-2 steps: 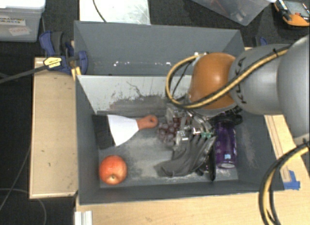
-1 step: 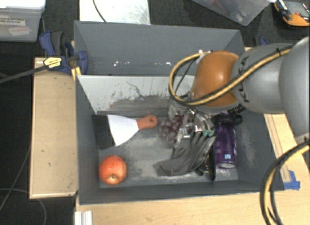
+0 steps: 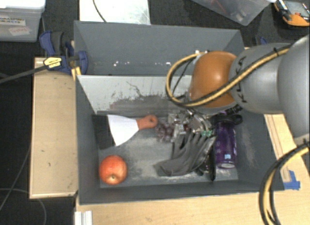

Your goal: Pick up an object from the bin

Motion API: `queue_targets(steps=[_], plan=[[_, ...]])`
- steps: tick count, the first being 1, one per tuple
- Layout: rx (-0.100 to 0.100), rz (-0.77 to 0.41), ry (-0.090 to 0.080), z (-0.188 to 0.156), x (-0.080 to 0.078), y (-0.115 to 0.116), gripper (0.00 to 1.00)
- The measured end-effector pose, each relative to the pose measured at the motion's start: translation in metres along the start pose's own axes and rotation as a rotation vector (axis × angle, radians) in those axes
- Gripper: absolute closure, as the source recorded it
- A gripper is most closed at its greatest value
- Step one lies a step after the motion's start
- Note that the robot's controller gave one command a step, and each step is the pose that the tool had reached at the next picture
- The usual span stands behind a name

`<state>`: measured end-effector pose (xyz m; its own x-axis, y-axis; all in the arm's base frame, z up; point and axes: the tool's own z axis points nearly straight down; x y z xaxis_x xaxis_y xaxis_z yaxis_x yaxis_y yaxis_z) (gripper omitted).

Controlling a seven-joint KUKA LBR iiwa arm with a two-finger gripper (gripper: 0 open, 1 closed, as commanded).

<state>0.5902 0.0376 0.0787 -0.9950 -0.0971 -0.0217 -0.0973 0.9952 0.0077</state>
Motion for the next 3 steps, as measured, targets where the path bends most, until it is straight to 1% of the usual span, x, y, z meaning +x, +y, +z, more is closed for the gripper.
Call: queue_targets(steps=[1, 2, 3], plan=[[0.000, 0.000, 0.000, 0.000, 0.000, 0.000, 1.00], [-0.001, 0.002, 0.005, -0.012, 0.002, 0.000, 1.00], [0.001, 0.002, 0.001, -0.041, 0.000, 0.000, 1.00]])
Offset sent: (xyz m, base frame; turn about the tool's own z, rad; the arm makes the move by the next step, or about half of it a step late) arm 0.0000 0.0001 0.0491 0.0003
